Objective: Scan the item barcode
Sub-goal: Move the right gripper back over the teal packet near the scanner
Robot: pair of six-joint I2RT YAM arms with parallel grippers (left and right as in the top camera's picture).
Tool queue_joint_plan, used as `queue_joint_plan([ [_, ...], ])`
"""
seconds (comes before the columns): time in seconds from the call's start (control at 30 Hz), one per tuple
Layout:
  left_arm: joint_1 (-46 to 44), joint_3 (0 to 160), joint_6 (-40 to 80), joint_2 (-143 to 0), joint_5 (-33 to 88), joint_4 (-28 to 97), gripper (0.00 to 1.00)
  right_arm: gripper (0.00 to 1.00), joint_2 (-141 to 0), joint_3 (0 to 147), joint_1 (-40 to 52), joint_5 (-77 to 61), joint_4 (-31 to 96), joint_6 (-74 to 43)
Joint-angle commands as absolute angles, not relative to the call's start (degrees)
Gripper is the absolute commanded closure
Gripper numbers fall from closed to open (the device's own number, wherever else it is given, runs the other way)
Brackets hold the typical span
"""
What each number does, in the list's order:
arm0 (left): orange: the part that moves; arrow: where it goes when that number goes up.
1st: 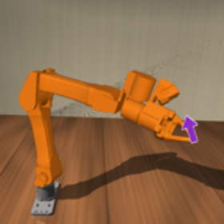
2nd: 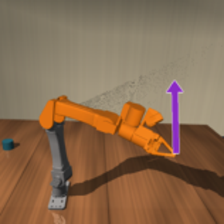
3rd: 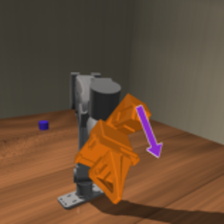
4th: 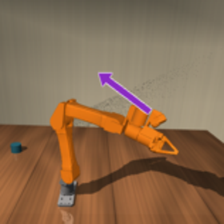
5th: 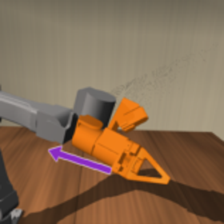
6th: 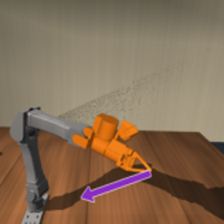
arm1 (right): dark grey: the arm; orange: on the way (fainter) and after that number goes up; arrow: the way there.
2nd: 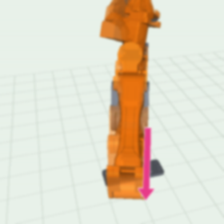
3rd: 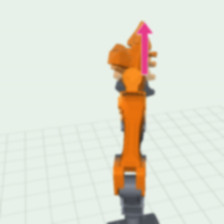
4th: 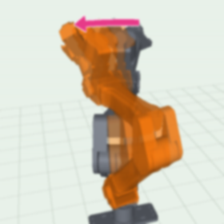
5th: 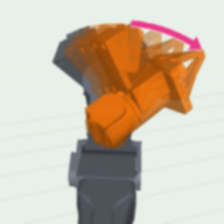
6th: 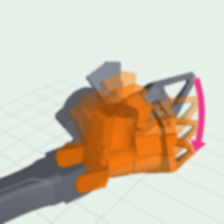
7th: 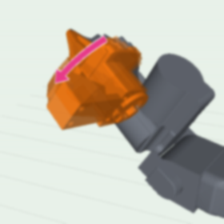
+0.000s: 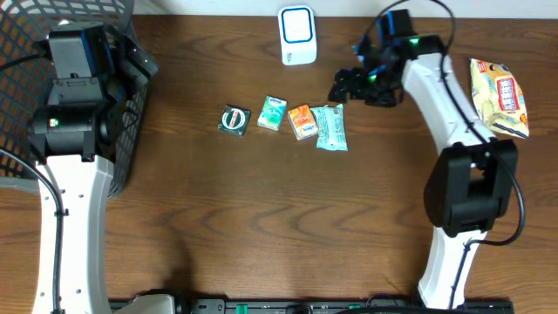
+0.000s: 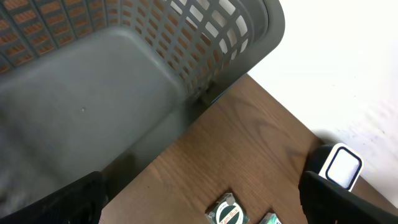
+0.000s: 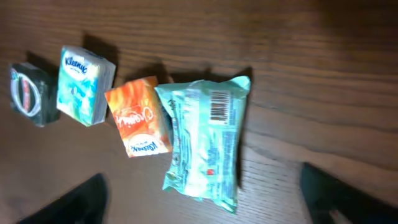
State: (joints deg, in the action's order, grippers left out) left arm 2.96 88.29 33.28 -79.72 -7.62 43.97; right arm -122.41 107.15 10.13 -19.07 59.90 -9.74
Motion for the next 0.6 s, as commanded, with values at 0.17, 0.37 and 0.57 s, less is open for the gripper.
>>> queue_joint_plan([
  [0.17, 3.2, 88.4, 33.93, -79.42, -7.75, 44.16, 0.02, 0.32, -122.21, 105.25, 14.26, -6.09, 59.64, -14.57],
  [0.37, 3.2, 88.4, 33.95, -79.42, -7.75, 44.16, 0.02, 0.42, -122.21, 103.81, 13.91, -6.66, 60.31, -14.76],
  [0.57, 3.2, 88.4, 33.95, -79.42, -7.75, 44.16, 0.02, 0.6, -122.21, 100.68, 13.91, -8.97, 60.27, -14.74],
])
